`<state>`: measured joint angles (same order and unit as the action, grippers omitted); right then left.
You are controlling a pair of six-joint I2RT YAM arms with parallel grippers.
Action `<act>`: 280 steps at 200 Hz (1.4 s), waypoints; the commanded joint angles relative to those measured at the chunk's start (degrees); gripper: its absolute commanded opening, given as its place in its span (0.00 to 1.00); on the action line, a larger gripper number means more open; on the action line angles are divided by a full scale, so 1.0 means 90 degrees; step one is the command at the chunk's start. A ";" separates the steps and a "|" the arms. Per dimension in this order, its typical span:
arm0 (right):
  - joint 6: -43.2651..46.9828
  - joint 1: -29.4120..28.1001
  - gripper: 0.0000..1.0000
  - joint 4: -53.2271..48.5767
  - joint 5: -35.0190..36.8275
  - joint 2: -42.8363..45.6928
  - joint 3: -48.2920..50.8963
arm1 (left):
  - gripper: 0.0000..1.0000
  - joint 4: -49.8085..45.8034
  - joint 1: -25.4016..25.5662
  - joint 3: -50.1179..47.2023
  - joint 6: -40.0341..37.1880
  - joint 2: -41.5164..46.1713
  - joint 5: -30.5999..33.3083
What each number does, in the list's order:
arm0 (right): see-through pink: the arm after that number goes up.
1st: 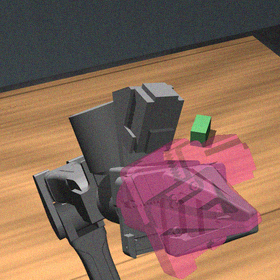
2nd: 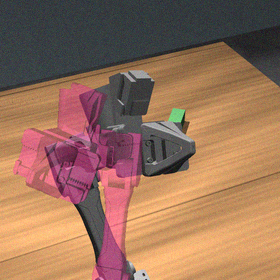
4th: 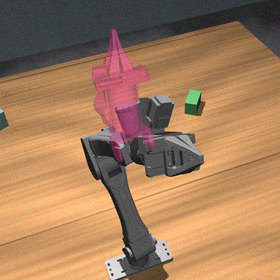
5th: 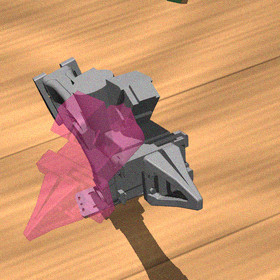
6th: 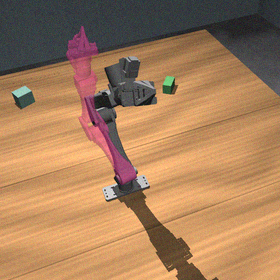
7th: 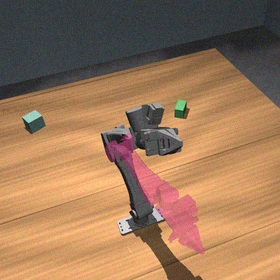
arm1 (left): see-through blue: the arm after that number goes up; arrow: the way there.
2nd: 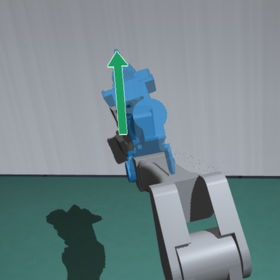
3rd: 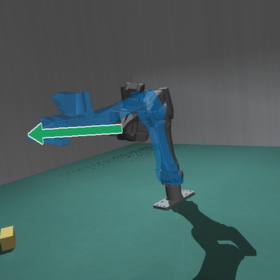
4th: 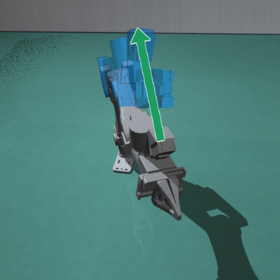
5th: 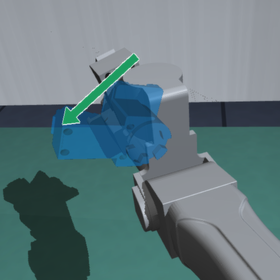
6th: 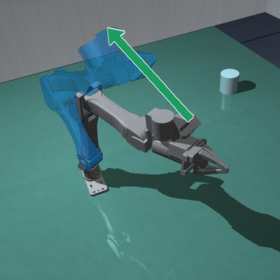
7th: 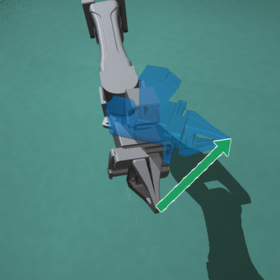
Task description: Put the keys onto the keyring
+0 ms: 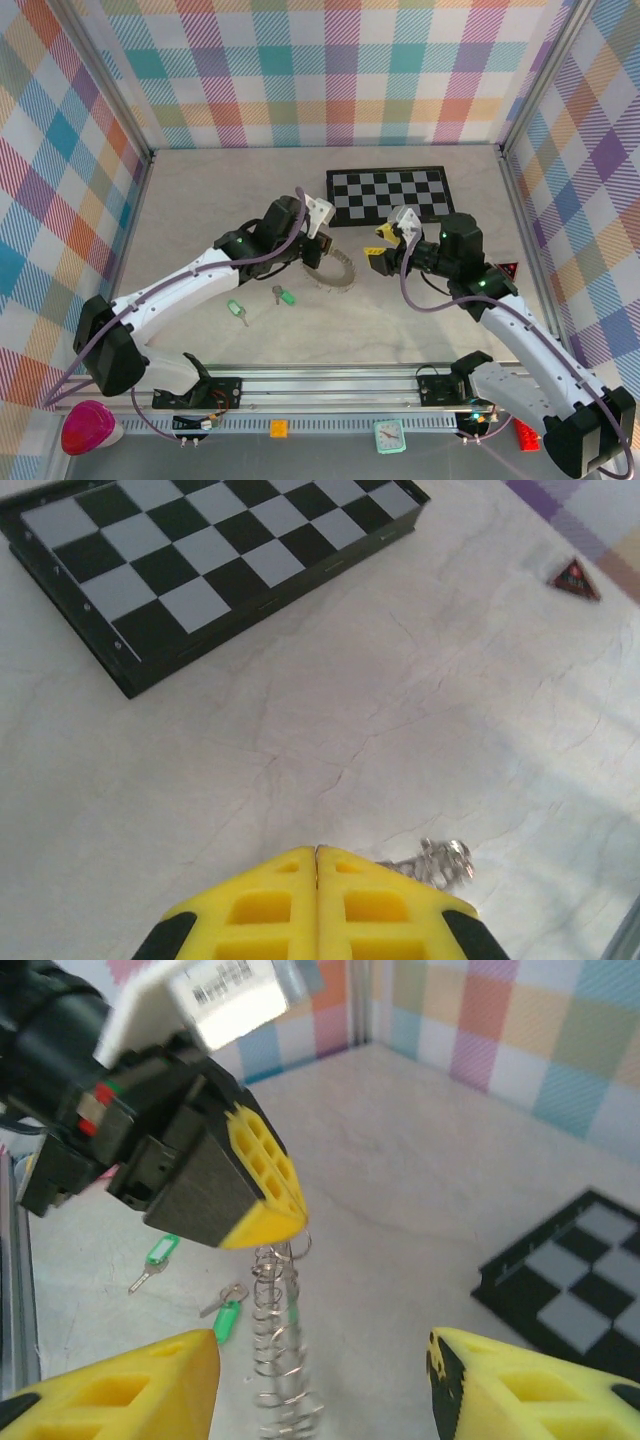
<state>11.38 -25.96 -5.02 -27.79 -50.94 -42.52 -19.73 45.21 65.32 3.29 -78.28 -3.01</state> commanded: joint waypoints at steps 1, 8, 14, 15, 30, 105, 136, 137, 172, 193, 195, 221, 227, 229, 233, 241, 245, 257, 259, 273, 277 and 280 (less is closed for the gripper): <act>0.0972 -0.0046 0.58 0.0857 -0.0662 0.0142 0.0262 | 0.00 0.0845 -0.0029 -0.0359 -0.1358 0.0411 -0.0279; 0.1051 -0.0046 0.57 0.0913 -0.0714 0.0132 0.0307 | 0.00 0.0966 -0.0022 -0.0463 -0.1579 0.0498 -0.0383; 0.1109 -0.0041 0.57 0.0924 -0.0756 0.0126 0.0326 | 0.00 0.1060 -0.0021 -0.0561 -0.1749 0.0565 -0.0424; 0.1114 -0.0038 0.56 0.0921 -0.0768 0.0124 0.0328 | 0.00 0.1079 -0.0022 -0.0579 -0.1785 0.0579 -0.0440; 0.1213 -0.0046 0.52 0.0933 -0.0844 0.0094 0.0375 | 0.00 0.1337 -0.0029 -0.0851 -0.2328 0.0783 -0.0727; 0.1073 -0.0089 0.43 0.1661 -0.1839 -0.0014 0.0827 | 0.00 0.2211 -0.0030 -0.1780 -0.3584 0.1459 -0.2491; 0.0614 -0.0131 0.40 0.1925 -0.2123 -0.0085 0.1071 | 0.00 0.2830 -0.0027 -0.2135 -0.3530 0.1482 -0.3064; 0.0598 -0.0132 0.40 0.1949 -0.2120 -0.0079 0.1082 | 0.00 0.2852 -0.0030 -0.2147 -0.3525 0.1486 -0.3069; 0.0065 -0.0321 0.39 0.2384 -0.2088 -0.0057 0.1475 | 0.00 0.3599 -0.0029 -0.2512 -0.3266 0.1549 -0.3326; -0.0070 -0.0394 0.38 0.2570 -0.1929 0.0066 0.1756 | 0.00 0.3915 -0.0030 -0.2648 -0.3116 0.1594 -0.3381; -0.0084 -0.0396 0.38 0.2586 -0.1924 0.0072 0.1778 | 0.00 0.3919 -0.0032 -0.2655 -0.3111 0.1590 -0.3385; -0.0145 -0.0474 0.35 0.2651 -0.1852 0.0048 0.1873 | 0.00 0.3925 -0.0026 -0.2668 -0.3072 0.1561 -0.3527; -0.0167 -0.0497 0.35 0.2691 -0.1853 0.0023 0.1882 | 0.00 0.3937 -0.0032 -0.2668 -0.3056 0.1543 -0.3540; -0.0174 -0.0510 0.35 0.2724 -0.1841 0.0012 0.1883 | 0.00 0.3939 -0.0026 -0.2668 -0.3052 0.1540 -0.3542; -0.0188 -0.0528 0.35 0.2748 -0.1839 -0.0010 0.1883 | 0.00 0.3949 -0.0025 -0.2668 -0.3043 0.1538 -0.3552; -0.0208 -0.0566 0.35 0.2799 -0.1824 -0.0069 0.1893 | 0.00 0.3964 -0.0032 -0.2668 -0.3033 0.1514 -0.3560; -0.0209 -0.0586 0.35 0.2826 -0.1824 -0.0088 0.1893 | 0.00 0.3969 -0.0032 -0.2668 -0.3023 0.1509 -0.3570; -0.0227 -0.0648 0.35 0.2912 -0.1824 -0.0172 0.1893 | 0.00 0.3979 -0.0031 -0.2668 -0.3002 0.1510 -0.3563; -0.0233 -0.0655 0.35 0.2926 -0.1819 -0.0185 0.1893 | 0.00 0.3979 -0.0028 -0.2668 -0.3002 0.1510 -0.3563; -0.0247 -0.0733 0.33 0.3012 -0.1741 -0.0264 0.1888 | 0.00 0.3969 -0.0031 -0.2670 -0.2992 0.1522 -0.3590; -0.0237 -0.0746 0.32 0.3023 -0.1715 -0.0281 0.1888 | 0.00 0.3969 -0.0032 -0.2677 -0.2992 0.1524 -0.3592; -0.0238 -0.0757 0.32 0.3041 -0.1701 -0.0294 0.1884 | 0.00 0.3961 -0.0033 -0.2679 -0.2992 0.1529 -0.3600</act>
<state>10.02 -31.73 18.65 -43.44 -52.58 -25.78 12.47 45.21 41.41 -23.99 -65.60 -32.75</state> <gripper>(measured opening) 0.333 0.045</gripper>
